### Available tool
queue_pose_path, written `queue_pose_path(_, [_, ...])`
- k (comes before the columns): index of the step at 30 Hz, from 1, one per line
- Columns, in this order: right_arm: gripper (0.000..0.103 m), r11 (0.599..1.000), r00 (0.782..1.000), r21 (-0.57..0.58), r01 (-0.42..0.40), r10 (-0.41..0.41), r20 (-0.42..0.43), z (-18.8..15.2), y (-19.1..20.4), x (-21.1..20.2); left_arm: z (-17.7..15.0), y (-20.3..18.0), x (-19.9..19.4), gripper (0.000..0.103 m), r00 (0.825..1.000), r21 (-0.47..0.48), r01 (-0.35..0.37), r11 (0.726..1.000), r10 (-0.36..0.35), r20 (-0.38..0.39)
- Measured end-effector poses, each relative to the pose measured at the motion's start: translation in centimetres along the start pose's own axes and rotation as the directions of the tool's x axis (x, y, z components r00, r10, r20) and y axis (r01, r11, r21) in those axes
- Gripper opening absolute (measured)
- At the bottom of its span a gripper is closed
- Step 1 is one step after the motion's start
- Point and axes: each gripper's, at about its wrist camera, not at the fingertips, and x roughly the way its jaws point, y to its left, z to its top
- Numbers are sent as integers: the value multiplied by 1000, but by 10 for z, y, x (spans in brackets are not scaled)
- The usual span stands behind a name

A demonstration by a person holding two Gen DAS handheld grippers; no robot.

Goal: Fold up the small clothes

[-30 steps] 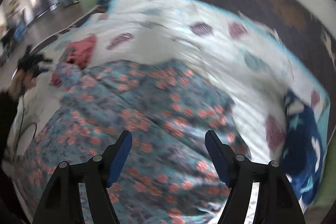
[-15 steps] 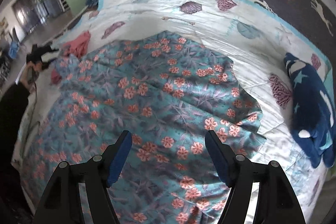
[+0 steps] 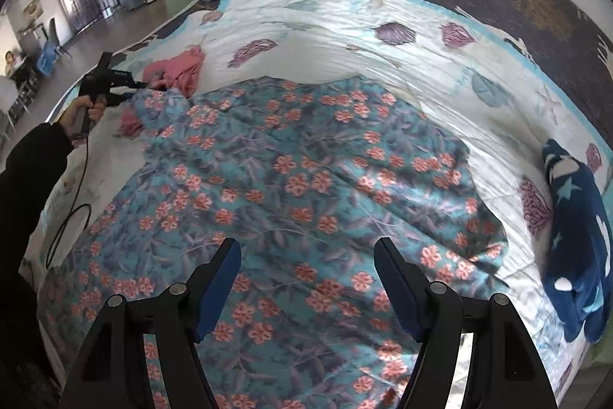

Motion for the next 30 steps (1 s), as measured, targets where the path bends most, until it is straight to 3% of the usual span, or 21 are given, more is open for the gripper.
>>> queue_pose_path(4, [74, 999, 999, -38, 31, -32, -12, 4, 8, 1, -2, -12, -25, 9, 997, 47, 34, 998, -38, 72])
queue_pose_path(7, [74, 999, 1000, -32, 15, -15, 6, 8, 11, -6, -5, -32, -55, 8, 974, 135, 176, 975, -192, 118])
queue_pose_path(10, [74, 999, 999, -22, -25, 26, 35, 13, 16, -15, -17, -64, -98, 8, 926, 248, 306, 919, -348, 149])
queue_pose_path(11, [74, 999, 998, -27, -34, 36, 45, 16, 20, -19, -23, -82, -117, 8, 898, 284, 368, 886, -417, 139])
queue_pose_path(13, [74, 999, 997, -33, -42, 44, 61, 23, 27, -24, -36, -110, -145, 8, 859, 352, 434, 829, -498, 116])
queue_pose_path(16, [74, 994, 989, 15, -112, 110, 96, 41, 32, -32, -60, -152, -179, 8, 822, 458, 479, 749, -566, 65])
queue_pose_path(17, [74, 986, 981, 46, -161, 155, 113, 48, 33, -36, -76, -171, -194, 8, 806, 504, 498, 706, -591, 31])
queue_pose_path(19, [74, 954, 953, 111, -278, 259, 158, 61, 34, -44, -97, -193, -208, 9, 794, 559, 507, 657, -608, -6])
queue_pose_path(21, [74, 905, 914, 180, -387, 349, 208, 72, 36, -51, -132, -218, -224, 9, 780, 630, 515, 581, -622, -65])
queue_pose_path(22, [77, 874, 893, 214, -437, 394, 218, 77, 37, -52, -141, -224, -226, 9, 780, 649, 513, 562, -620, -80])
queue_pose_path(25, [78, 724, 785, 305, -619, 585, 205, 92, 50, -46, -190, -246, -236, 9, 785, 732, 495, 469, -603, -145])
queue_pose_path(26, [78, 660, 735, 335, -672, 650, 194, 96, 56, -41, -208, -252, -237, 9, 790, 759, 483, 436, -591, -162])
queue_pose_path(27, [78, 617, 700, 356, -702, 689, 188, 99, 61, -39, -225, -257, -238, 9, 792, 783, 474, 403, -583, -180])
queue_pose_path(28, [78, 599, 686, 366, -713, 705, 183, 102, 64, -39, -236, -260, -237, 9, 792, 791, 478, 382, -576, -201])
queue_pose_path(30, [78, 630, 708, 354, -691, 688, 159, 110, 76, -43, -256, -267, -227, 9, 794, 771, 510, 381, -553, -252])
